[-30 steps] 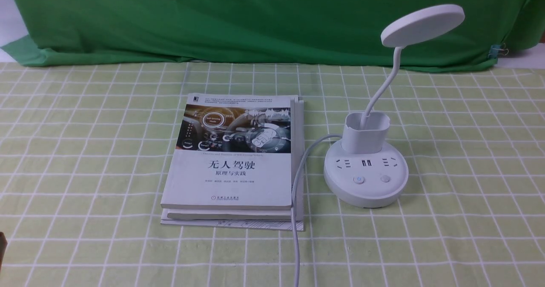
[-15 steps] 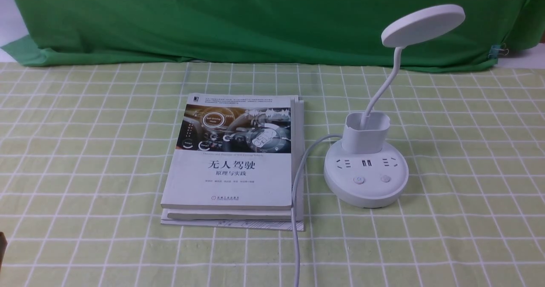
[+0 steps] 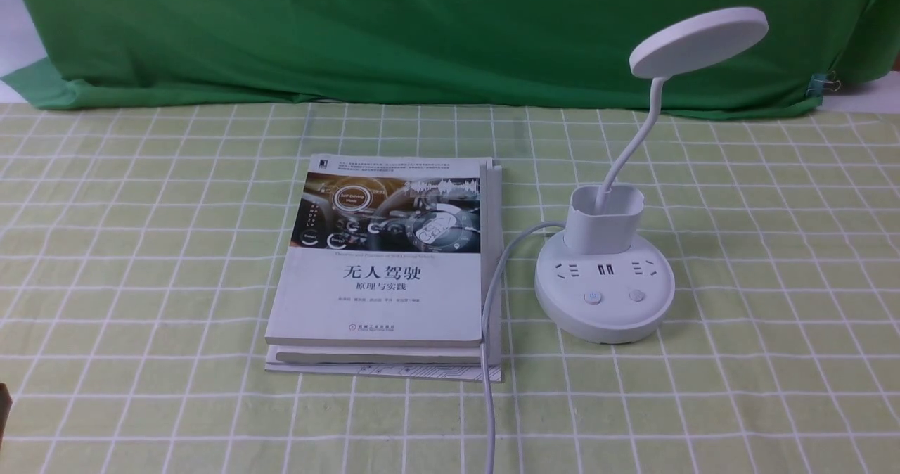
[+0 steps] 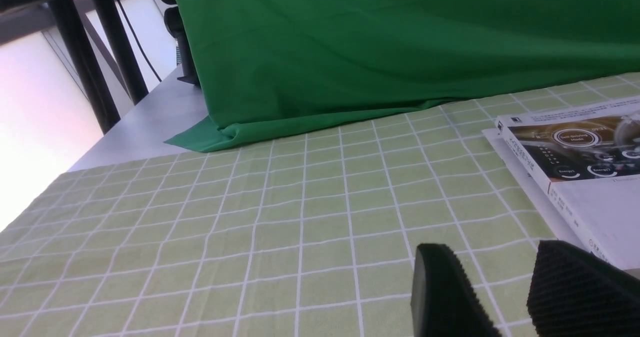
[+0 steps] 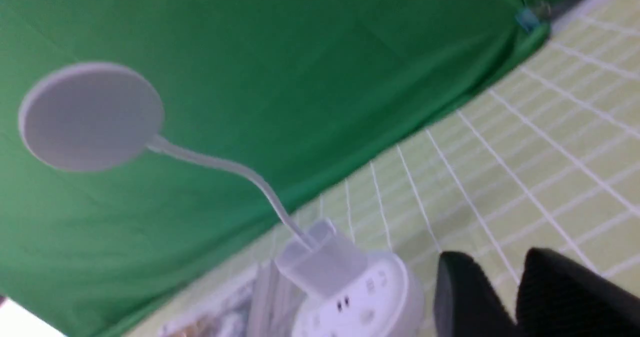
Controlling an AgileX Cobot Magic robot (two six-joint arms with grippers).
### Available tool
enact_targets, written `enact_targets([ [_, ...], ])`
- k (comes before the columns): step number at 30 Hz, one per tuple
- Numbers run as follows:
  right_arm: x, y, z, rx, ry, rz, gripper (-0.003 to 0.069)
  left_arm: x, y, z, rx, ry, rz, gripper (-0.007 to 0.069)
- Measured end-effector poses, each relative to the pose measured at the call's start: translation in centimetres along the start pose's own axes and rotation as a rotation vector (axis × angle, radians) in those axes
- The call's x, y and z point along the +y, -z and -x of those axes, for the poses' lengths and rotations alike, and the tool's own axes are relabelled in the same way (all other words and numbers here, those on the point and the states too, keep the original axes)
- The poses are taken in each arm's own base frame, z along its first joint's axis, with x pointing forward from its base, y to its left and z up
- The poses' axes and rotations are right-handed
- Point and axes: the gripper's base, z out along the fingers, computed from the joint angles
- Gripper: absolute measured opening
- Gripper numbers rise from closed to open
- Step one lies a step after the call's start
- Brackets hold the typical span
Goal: Turn on the table lamp on the green coffee tablecloth with your hand.
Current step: 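Press the button on the base of the white desk lamp with the right gripper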
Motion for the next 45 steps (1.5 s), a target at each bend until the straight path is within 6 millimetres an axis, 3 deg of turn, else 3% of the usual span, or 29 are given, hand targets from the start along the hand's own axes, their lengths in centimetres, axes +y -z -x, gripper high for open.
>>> enact_targets([
  [2, 2.2, -0.7, 1.9, 0.169, 0.134, -0.028, 0.0133, 0.0, 0.0, 0.0, 0.0, 0.0, 0.0, 0.0242],
  [7, 5.3, -3.5, 4.2, 0.508, 0.386, -0.06, 0.009, 0.0, 0.0, 0.0, 0.0, 0.0, 0.0, 0.0242],
  [11, 6.7, -9.4, 4.9, 0.823, 0.539, -0.118, 0.0072, 0.0, 0.0, 0.0, 0.0, 0.0, 0.0, 0.0242],
  [15, 7.7, -15.0, 3.9, 0.97, 0.63, -0.097, 0.0031, 0.0, 0.0, 0.0, 0.0, 0.002, 0.0, 0.0242],
  [16, 7.8, -15.3, 3.8, 0.976, 0.632, -0.095, 0.0031, 0.0, 0.0, 0.0, 0.0, 0.002, 0.0, 0.0242],
  [17, 8.5, -17.2, 2.9, 1.016, 0.665, -0.069, 0.0031, 0.0, 0.0, 0.0, 0.0, 0.002, 0.0, 0.0242],
  [22, 10.7, -22.2, -0.1, 1.081, 0.739, 0.006, 0.0031, 0.0, 0.0, 0.0, 0.0, 0.003, 0.0, 0.0242],
  [26, 11.1, -26.1, -2.1, 1.119, 0.764, 0.006, 0.0031, 0.0, 0.0, 0.0, 0.0, 0.003, 0.0, 0.0242],
  [34, 10.0, -29.8, -4.6, 1.194, 0.82, -0.035, 0.0031, 0.0, 0.0, 0.0, 0.0, 0.003, 0.0, 0.0242],
  [45, 9.2, -30.5, -5.8, 1.228, 0.809, -0.062, 0.0032, 0.0, 0.0, 0.0, 0.0, 0.003, 0.0, 0.0242],
])
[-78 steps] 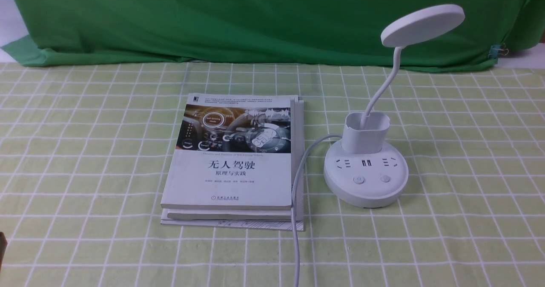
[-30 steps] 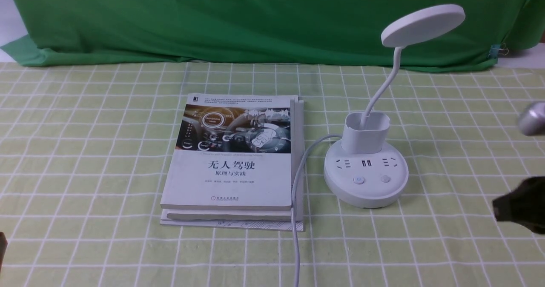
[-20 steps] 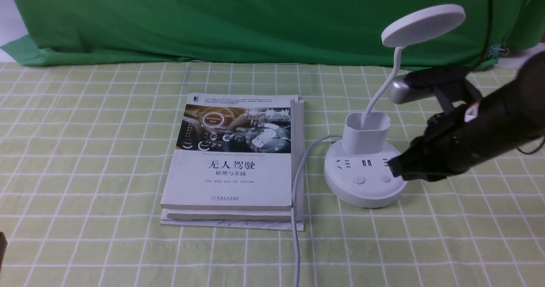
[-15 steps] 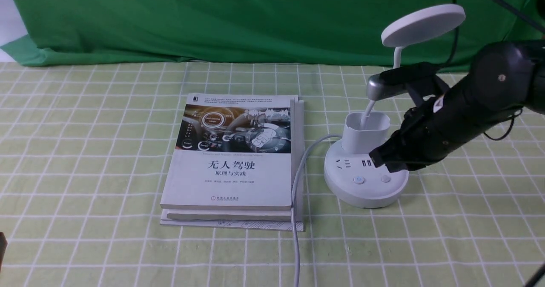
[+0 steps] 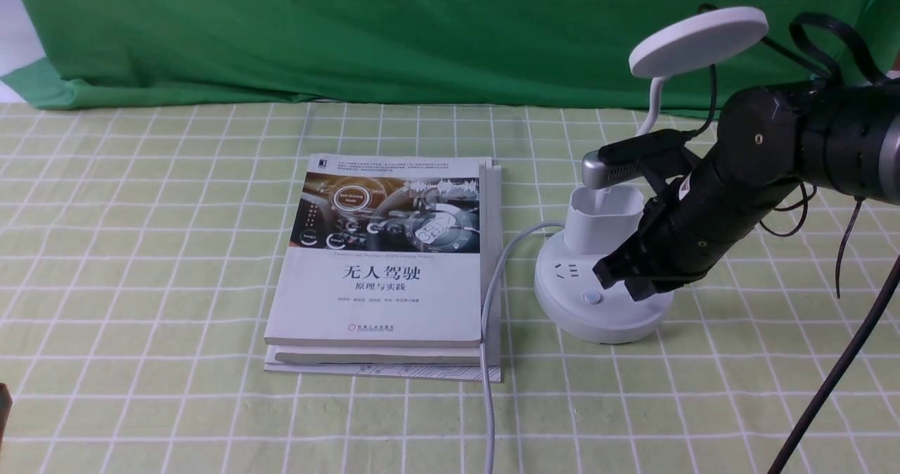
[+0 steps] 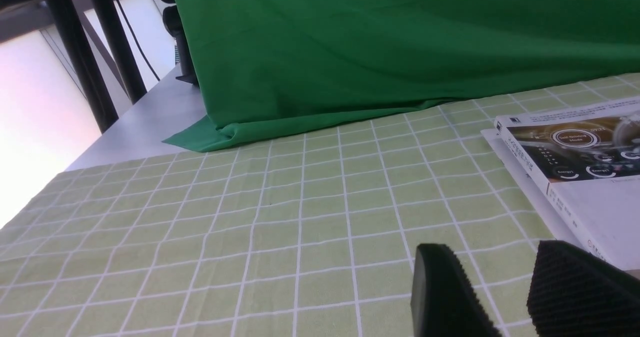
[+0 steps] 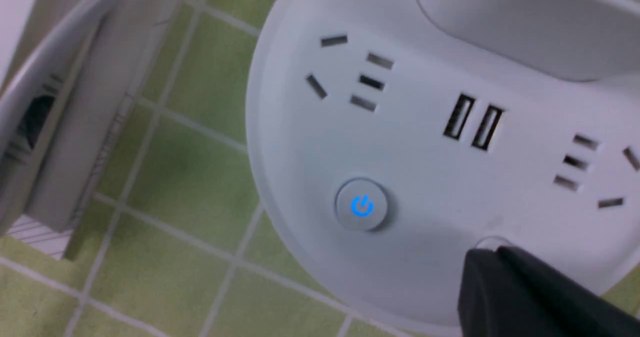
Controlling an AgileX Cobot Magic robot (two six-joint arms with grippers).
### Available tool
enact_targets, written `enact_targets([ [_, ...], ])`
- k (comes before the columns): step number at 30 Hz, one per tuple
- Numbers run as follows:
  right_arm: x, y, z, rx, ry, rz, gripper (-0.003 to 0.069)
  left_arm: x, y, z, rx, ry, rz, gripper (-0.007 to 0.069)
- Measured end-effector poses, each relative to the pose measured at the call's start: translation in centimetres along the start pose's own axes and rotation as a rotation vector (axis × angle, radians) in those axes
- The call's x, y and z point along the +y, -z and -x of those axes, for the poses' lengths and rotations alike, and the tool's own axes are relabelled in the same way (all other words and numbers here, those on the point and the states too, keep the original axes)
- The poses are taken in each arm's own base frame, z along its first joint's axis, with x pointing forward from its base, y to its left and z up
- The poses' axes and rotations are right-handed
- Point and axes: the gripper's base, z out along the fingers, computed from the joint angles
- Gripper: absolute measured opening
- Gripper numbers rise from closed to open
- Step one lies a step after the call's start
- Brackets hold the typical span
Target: Turn on the table lamp on the green coffee tablecloth with your hand.
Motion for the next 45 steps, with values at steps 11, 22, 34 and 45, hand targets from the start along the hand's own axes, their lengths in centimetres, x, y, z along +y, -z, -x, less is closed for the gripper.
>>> enact_targets([
  [11, -0.6, -1.4, 0.0, 0.022, -0.022, 0.0, 0.0034, 0.0, 0.0, 0.0, 0.0, 0.0, 0.0, 0.0242],
  [22, -0.6, -0.9, 0.4, -0.025, -0.025, -0.006, 0.0034, 0.0, 0.0, 0.0, 0.0, 0.0, 0.0, 0.0242],
  [34, -0.7, -1.7, 0.8, -0.031, -0.038, -0.008, 0.0034, 0.0, 0.0, 0.0, 0.0, 0.0, 0.0, 0.0242],
  [45, -0.3, 3.5, 0.3, -0.077, -0.035, -0.007, 0.0034, 0.0, 0.0, 0.0, 0.0, 0.0, 0.0, 0.0242],
])
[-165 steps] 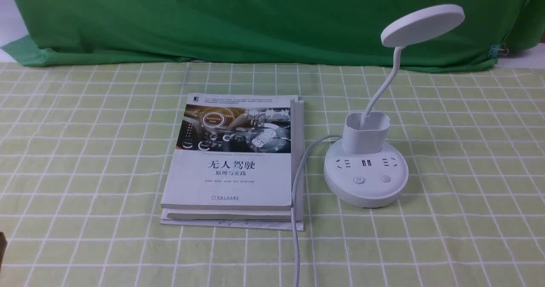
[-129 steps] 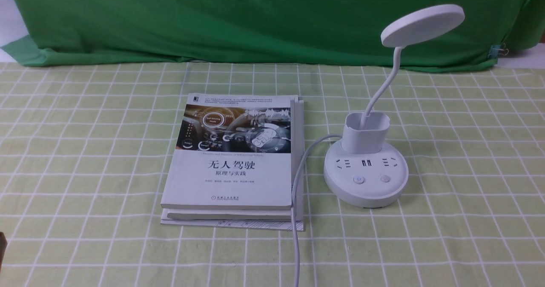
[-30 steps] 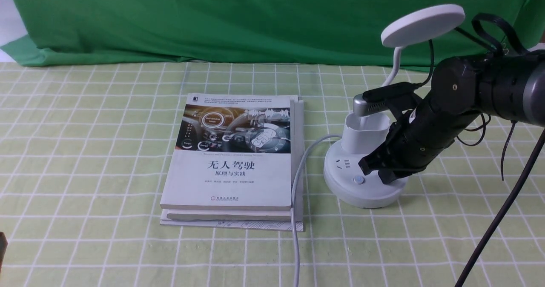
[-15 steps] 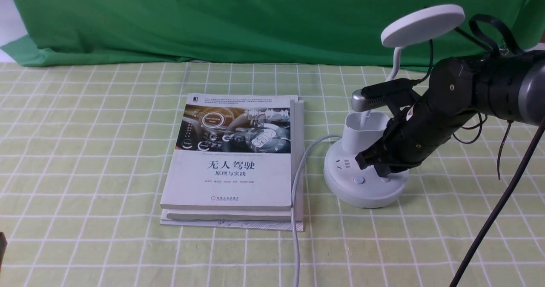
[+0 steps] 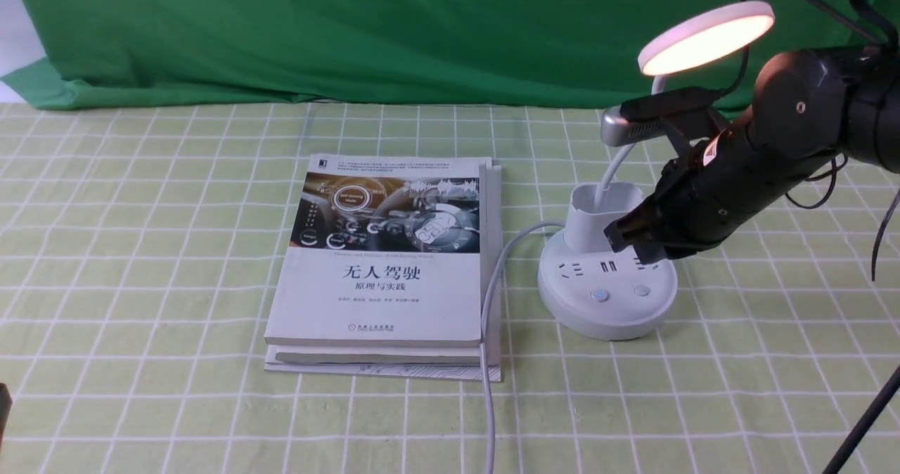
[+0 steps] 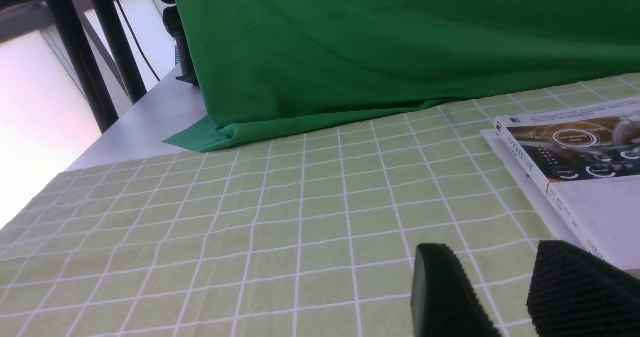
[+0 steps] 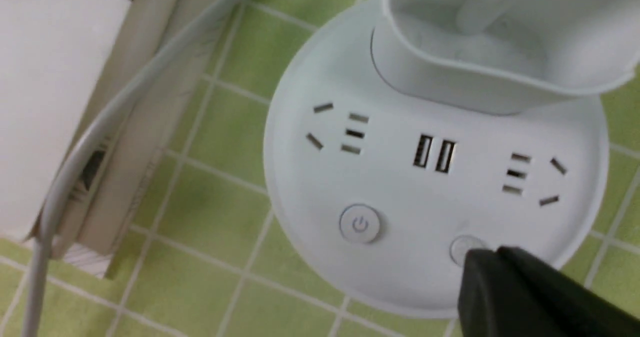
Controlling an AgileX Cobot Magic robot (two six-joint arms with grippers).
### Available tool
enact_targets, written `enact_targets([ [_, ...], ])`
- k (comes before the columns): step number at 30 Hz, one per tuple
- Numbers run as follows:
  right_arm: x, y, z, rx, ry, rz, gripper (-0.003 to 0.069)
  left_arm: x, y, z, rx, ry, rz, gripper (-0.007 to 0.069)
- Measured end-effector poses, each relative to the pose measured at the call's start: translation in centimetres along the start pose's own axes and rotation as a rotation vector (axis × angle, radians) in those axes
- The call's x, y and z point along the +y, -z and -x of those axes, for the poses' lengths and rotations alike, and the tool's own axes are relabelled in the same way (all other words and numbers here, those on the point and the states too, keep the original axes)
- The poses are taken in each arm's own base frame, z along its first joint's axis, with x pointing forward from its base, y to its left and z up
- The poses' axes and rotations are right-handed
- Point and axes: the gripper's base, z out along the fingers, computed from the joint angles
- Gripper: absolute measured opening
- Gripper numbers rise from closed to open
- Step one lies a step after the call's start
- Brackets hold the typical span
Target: Turn on the table lamp on the green coffee tablecloth with your hand.
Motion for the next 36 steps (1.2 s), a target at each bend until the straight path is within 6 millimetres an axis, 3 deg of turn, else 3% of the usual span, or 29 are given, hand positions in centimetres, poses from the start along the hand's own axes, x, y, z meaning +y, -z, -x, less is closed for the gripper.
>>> enact_targets([
  [5, 0.1, -0.3, -1.6, 0.053, -0.004, 0.004, 0.0034, 0.0, 0.0, 0.0, 0.0, 0.0, 0.0, 0.0242],
  [9, 0.3, 0.5, -3.8, 0.071, -0.013, 0.004, 0.0034, 0.0, 0.0, 0.0, 0.0, 0.0, 0.0, 0.0242],
  [12, 0.8, 3.0, -6.4, 0.043, -0.04, 0.002, 0.0034, 0.0, 0.0, 0.0, 0.0, 0.0, 0.0, 0.0242],
  [13, 0.8, 3.0, -6.4, 0.043, -0.043, 0.002, 0.0034, 0.0, 0.0, 0.0, 0.0, 0.0, 0.0, 0.0242],
  [14, 1.5, 4.7, -7.9, 0.014, -0.049, 0.007, 0.0034, 0.0, 0.0, 0.0, 0.0, 0.0, 0.0, 0.0242],
  [20, 3.9, 9.7, -11.9, -0.101, -0.095, 0.052, 0.0035, 0.0, 0.0, 0.0, 0.0, 0.0, 0.0, 0.0242],
  [28, 4.5, 16.2, -14.3, -0.374, -0.076, 0.091, 0.0049, 0.0, 0.0, 0.0, 0.0, 0.0, 0.0, 0.0242],
  [32, 4.2, 17.9, -15.2, -0.47, -0.052, 0.072, 0.0031, 0.0, 0.0, 0.0, 0.0, 0.0, 0.0, 0.0242],
  [36, 3.5, 17.8, -16.8, -0.591, -0.027, 0.027, 0.0025, 0.0, 0.0, 0.0, 0.0, 0.0, 0.0, 0.0242],
])
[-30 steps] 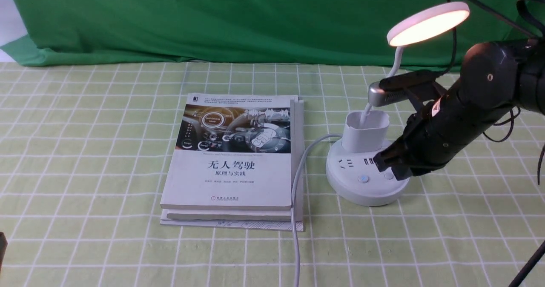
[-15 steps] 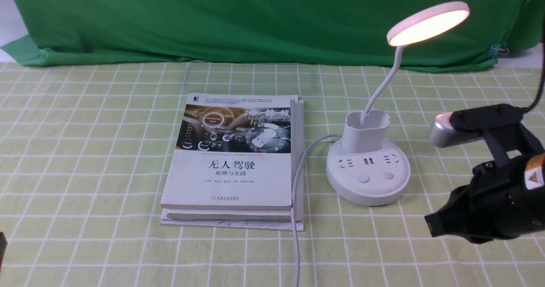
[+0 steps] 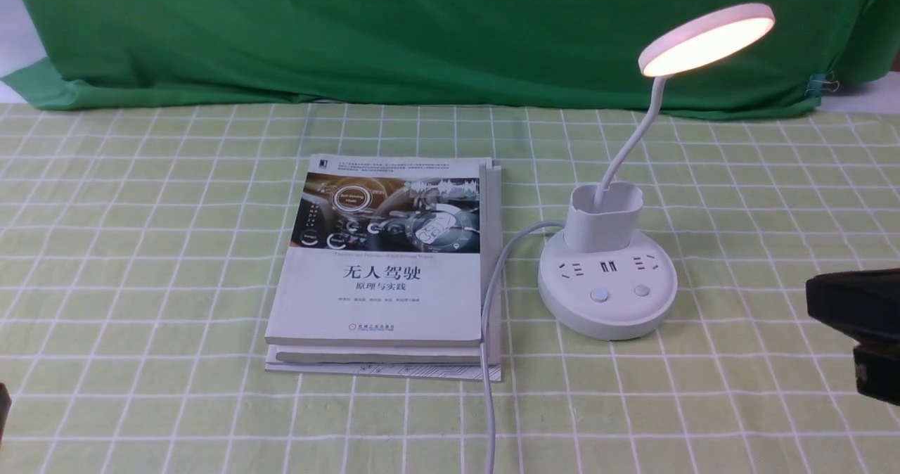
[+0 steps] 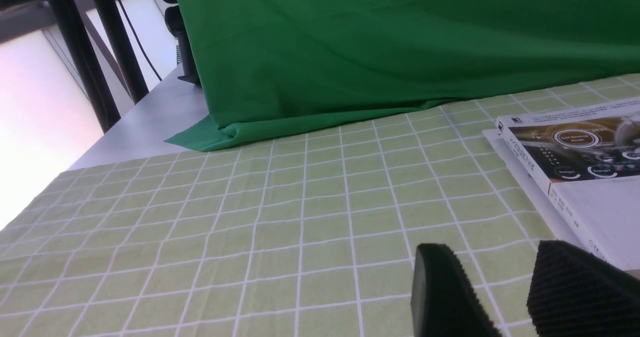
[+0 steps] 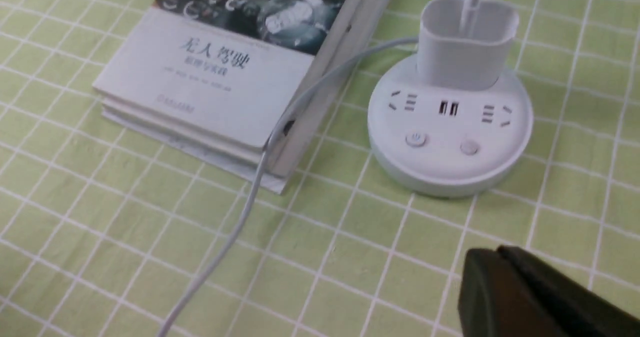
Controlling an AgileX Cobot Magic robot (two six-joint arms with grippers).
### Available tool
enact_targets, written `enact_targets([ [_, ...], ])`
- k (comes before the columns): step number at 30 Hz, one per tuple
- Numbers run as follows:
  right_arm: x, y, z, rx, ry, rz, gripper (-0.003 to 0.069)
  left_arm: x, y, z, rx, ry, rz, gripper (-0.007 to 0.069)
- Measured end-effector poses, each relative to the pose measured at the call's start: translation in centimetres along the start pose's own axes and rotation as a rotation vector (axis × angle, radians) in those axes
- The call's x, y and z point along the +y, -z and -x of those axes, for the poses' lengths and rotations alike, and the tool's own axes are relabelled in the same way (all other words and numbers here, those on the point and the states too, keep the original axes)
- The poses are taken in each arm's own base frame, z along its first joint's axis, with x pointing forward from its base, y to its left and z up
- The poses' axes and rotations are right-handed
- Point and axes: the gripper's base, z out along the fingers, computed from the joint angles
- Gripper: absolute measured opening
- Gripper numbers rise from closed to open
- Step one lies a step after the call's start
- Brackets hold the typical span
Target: Turn on the table lamp on the green coffee tablecloth with your hand.
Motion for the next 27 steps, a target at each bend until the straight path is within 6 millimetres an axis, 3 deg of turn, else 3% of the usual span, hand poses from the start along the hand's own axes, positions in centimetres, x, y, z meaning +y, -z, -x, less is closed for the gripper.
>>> enact_targets([
  [1, -0.3, 0.1, -0.4, -0.029, 0.003, -0.012, 0.0025, 0.0, 0.0, 0.0, 0.0, 0.0, 0.0, 0.0242],
  [5, -2.9, 1.2, -5.4, -0.248, -0.026, -0.19, 0.0025, 0.0, 0.0, 0.0, 0.0, -0.002, 0.0, 0.0242],
  [6, -3.5, 1.4, -7.5, -0.3, -0.043, -0.256, 0.0025, 0.0, 0.0, 0.0, 0.0, -0.003, 0.0, 0.0242],
  [8, -3.8, 1.4, -9.0, -0.325, -0.043, -0.3, 0.0025, 0.0, 0.0, 0.0, 0.0, -0.003, 0.0, 0.0242],
  [9, -4.1, 1.2, -11.5, -0.351, -0.039, -0.355, 0.0027, 0.0, 0.0, 0.0, 0.0, -0.003, 0.0, 0.0242],
  [13, -4.0, 0.1, -15.7, -0.348, 0.011, -0.392, 0.0032, 0.0, 0.0, 0.0, 0.0, -0.003, 0.0, 0.0242],
  [16, -3.9, 0.1, -16.6, -0.375, 0.024, -0.401, 0.0032, 0.0, 0.0, 0.0, 0.0, -0.003, 0.0, 0.0242],
  [27, -3.8, 0.5, -16.8, -0.404, 0.06, -0.414, 0.0032, 0.0, 0.0, 0.0, 0.0, -0.003, 0.0, 0.0242],
])
